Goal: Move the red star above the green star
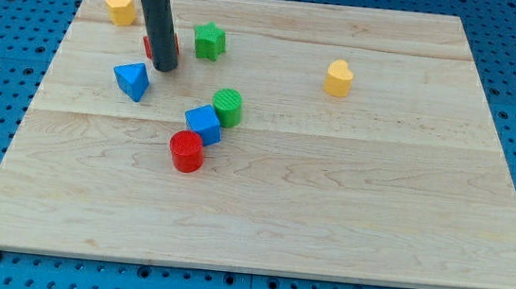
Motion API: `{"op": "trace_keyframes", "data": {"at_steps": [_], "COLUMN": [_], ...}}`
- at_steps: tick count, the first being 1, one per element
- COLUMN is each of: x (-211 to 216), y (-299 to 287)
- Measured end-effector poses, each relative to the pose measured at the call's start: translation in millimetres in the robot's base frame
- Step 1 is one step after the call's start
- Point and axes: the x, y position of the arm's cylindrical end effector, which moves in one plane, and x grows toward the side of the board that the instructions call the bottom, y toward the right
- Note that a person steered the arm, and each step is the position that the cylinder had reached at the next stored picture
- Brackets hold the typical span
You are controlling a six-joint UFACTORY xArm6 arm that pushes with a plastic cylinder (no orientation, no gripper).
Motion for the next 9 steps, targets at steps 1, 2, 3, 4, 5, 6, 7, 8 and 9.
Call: {"op": "trace_keyframes", "data": {"at_steps": [1, 2, 3, 4, 5, 6, 7, 8, 9], "x": [-7, -35, -35, -53, -53, -45, -45, -28, -62], "y": [-22, -5, -26, -63, 5, 76, 56, 23, -9]}}
